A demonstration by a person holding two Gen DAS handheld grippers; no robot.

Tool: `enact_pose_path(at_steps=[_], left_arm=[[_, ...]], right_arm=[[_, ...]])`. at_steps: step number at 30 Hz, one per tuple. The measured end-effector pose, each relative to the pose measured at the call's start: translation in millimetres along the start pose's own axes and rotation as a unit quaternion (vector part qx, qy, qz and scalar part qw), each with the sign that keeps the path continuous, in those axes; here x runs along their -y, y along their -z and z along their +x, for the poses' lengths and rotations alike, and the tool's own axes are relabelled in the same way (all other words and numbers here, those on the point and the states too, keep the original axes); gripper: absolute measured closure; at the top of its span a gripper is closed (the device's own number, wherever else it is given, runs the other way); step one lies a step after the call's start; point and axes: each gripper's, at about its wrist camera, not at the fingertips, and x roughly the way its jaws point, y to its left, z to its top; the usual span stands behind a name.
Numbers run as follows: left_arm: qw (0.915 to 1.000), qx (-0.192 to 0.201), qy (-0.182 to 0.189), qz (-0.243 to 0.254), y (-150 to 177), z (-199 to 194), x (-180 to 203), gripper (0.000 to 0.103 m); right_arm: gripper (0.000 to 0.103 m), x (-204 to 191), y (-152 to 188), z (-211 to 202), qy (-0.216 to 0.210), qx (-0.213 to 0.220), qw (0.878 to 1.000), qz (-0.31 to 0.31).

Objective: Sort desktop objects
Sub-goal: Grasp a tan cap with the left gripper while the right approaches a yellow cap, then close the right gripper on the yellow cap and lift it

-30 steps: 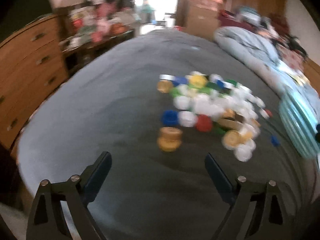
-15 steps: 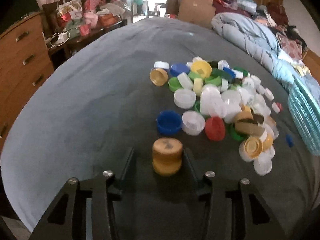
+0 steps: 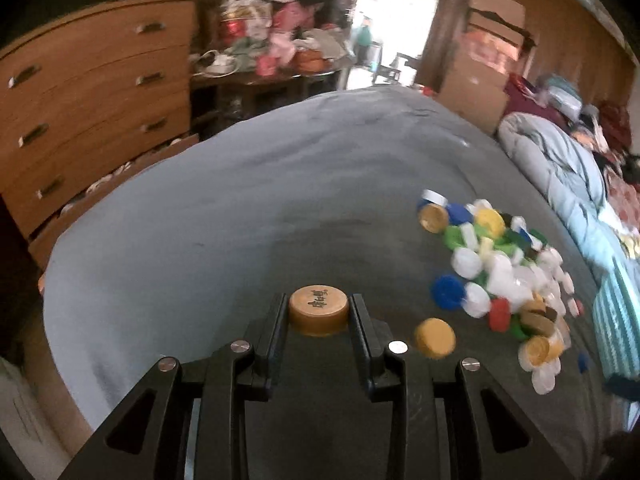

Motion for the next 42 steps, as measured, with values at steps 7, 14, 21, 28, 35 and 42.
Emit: enact_pose_path(at_steps=[7, 14, 21, 28, 35, 42], left_arm=[[0.9999, 0.006, 0.010, 0.004, -3.4, -11.6, -10.3, 0.071], [0.9998, -0.008, 0.018, 0.005, 3.2, -8.3, -12.6, 0.071], [0.9994, -0.026, 0.019, 0.016, 13.8, -1.9, -7.4, 0.071], [0.9998, -0.003, 0.000, 0.019, 9.6, -15.7, 1.4, 0.071], [0.9990, 0.021, -0.003, 0.039, -7.6, -41.2, 24.1, 0.071], [0.9978, 0.023, 0.007, 0.062, -18.6, -53.5, 57.7, 0.071]], right_arm=[[0.057, -25.3, -39.2, 99.1, -0.016, -0.032, 0.999, 0.003], [0.061, -33.2, -45.8, 134.5, 0.021, -0.042, 0.999, 0.000], [0.077, -24.7, -44.0, 136.7, 0.025, -0.040, 0.999, 0.018], [0.078, -32.2, -51.3, 104.9, 0.065, -0.017, 0.998, 0.006], [0.078, -19.1, -69.5, 50.1, 0.094, 0.027, 0.995, 0.010], [0.078, -4.1, -74.9, 0.2, 0.123, 0.064, 0.990, 0.010]])
